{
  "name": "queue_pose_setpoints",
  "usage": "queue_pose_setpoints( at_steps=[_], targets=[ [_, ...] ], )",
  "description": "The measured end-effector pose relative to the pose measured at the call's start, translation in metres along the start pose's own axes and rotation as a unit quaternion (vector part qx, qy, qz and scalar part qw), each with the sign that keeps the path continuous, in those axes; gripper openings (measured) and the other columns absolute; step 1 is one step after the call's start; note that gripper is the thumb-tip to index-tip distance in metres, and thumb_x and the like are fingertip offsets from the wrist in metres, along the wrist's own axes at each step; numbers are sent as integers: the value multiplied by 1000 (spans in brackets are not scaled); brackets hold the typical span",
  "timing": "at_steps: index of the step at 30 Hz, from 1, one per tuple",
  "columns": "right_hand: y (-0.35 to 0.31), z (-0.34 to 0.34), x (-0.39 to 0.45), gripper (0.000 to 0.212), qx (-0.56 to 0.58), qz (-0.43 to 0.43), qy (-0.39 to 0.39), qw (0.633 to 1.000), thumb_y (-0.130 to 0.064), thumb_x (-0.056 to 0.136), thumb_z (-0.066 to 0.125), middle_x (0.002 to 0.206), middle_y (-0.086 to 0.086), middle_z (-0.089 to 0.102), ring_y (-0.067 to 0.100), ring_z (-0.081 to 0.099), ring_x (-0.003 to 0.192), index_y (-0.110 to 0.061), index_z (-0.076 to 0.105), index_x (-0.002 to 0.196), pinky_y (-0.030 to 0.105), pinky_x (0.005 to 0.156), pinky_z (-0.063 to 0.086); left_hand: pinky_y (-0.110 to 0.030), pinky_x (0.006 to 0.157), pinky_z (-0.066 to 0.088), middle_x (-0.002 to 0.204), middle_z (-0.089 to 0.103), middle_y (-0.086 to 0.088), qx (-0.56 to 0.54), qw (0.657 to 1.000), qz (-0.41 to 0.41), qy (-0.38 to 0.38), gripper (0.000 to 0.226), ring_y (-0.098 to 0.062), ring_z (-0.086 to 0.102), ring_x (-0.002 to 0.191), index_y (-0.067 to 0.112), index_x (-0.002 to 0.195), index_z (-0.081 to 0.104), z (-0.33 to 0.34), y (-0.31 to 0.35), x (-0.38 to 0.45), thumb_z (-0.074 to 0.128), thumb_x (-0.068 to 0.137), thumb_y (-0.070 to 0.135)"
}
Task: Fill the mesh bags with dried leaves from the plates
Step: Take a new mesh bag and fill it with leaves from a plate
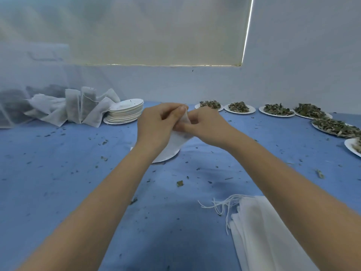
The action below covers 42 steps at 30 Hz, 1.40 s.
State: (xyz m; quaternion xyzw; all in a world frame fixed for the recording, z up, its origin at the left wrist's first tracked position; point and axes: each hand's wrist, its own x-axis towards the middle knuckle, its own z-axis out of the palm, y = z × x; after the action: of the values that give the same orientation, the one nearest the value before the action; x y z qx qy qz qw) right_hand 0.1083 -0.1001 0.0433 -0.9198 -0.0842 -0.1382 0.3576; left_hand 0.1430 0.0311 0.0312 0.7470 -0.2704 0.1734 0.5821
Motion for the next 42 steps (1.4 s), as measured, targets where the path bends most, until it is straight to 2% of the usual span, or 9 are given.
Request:
queue_pose_setpoints(
  at_steps=[8,12,16,20,25,29,33,38,42],
  targets=[
    [-8,16,10,35,93,43,-52,993,-29,97,45,69,5,35,16,31,63,0,57,82,24,53,23,-28,88,48,86,70,12,24,999,-12,-26,16,-2,63,86,34,81,69,-15,-8,4,60,88,23],
    [-6,25,10,23,242,57,-130,960,-19,95,48,92,6,68,18,64,92,-6,66,102,35,86,50,-33,90,48,88,72,9,20,999,-21,-39,17,-6,65,90,31,78,70,-16,-6,6,60,88,20],
    [1,24,12,28,342,74,-176,920,-14,97,44,121,10,64,22,61,113,-9,60,120,46,100,45,-22,89,44,94,71,10,76,996,12,-55,16,-4,61,91,26,86,71,-18,-8,5,56,91,21],
    [8,18,15,37,497,107,-204,837,-13,97,32,125,19,58,33,59,112,1,54,124,52,96,47,-30,93,36,118,62,0,316,931,137,-119,31,-19,52,109,17,121,59,-22,-17,2,42,95,15],
    [8,11,22,51,573,109,-282,761,-26,85,35,116,18,59,31,60,103,3,50,124,45,90,49,-19,93,22,123,43,-1,368,881,174,-238,80,-20,37,115,6,135,36,-30,-27,-5,54,64,39],
    [1,19,34,54,593,106,-305,737,-36,85,42,112,15,60,28,58,103,2,51,122,42,93,46,-43,92,41,118,52,-22,453,857,194,-150,85,-38,51,106,-9,131,40,-27,-38,-8,78,62,22],
    [-6,34,56,50,533,113,-282,790,-42,90,46,103,12,65,26,63,97,0,57,113,39,93,48,-38,60,47,80,61,-20,493,842,220,0,50,-37,58,68,-8,101,61,-43,-51,0,68,51,-9],
    [3,47,82,26,380,115,-162,903,-25,93,56,98,12,72,21,69,85,-6,65,108,30,79,57,-39,58,43,78,61,-19,507,850,139,28,42,-38,58,68,-6,95,61,-70,-83,7,68,54,-7],
    [27,59,96,19,76,101,-52,991,-19,89,58,93,0,68,11,61,78,-20,70,103,22,69,50,-40,60,41,79,61,-19,519,851,80,20,44,-38,57,68,-4,96,63,-77,-115,9,72,53,-9]
  ],
)
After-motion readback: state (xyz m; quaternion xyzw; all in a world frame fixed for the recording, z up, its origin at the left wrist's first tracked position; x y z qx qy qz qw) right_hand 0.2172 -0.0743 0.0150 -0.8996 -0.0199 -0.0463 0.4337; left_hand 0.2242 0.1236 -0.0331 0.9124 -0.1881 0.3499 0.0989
